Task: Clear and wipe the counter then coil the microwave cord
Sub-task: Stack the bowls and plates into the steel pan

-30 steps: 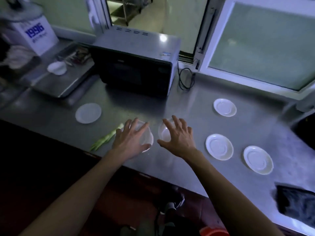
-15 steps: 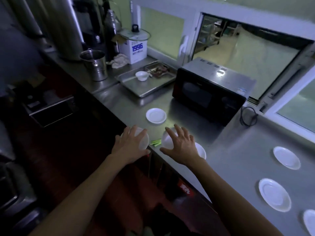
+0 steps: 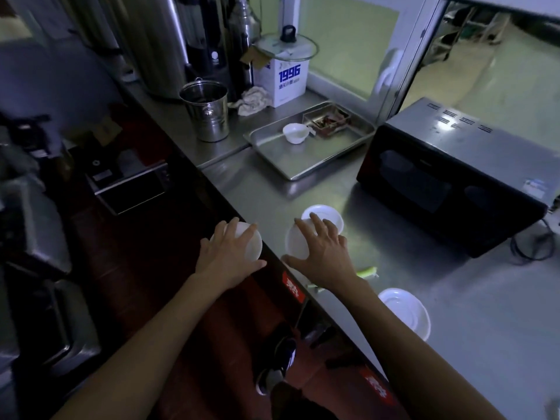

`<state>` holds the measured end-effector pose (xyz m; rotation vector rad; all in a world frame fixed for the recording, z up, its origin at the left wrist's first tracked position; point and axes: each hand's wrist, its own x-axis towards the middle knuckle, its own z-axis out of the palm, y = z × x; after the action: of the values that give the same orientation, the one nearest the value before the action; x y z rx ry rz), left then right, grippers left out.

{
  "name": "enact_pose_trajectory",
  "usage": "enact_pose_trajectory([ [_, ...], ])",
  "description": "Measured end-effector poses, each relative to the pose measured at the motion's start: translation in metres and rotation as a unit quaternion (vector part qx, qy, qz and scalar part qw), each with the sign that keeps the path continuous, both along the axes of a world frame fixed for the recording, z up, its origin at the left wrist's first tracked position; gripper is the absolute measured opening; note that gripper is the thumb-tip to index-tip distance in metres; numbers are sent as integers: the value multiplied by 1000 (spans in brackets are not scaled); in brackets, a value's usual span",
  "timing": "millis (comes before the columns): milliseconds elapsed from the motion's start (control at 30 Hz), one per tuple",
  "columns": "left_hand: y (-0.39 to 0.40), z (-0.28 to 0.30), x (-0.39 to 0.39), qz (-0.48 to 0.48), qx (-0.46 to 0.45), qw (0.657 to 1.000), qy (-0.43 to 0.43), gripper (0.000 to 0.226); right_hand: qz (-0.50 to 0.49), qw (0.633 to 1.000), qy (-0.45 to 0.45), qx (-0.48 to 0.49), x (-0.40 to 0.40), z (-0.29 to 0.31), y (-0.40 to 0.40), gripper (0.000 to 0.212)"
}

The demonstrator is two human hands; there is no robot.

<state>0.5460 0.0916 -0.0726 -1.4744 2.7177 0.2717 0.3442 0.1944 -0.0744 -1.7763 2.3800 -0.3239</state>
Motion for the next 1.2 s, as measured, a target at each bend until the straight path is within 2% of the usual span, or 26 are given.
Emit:
enact_pose_trajectory([
  [267, -106, -3, -60, -33, 19, 999, -33, 89, -33, 998, -56, 8, -59, -13, -99, 88],
  [567, -197, 11, -129, -58, 29, 997, -31, 93, -80, 995, -55, -17, -120, 4, -176, 86],
  [900, -296, -28, -207, -173, 35, 984, -20, 92, -176, 983, -52, -3, -174, -19, -230, 87],
  [1200, -430, -53, -277, -271, 60, 960, -25, 91, -275, 959, -64, 35, -193, -43, -321, 87],
])
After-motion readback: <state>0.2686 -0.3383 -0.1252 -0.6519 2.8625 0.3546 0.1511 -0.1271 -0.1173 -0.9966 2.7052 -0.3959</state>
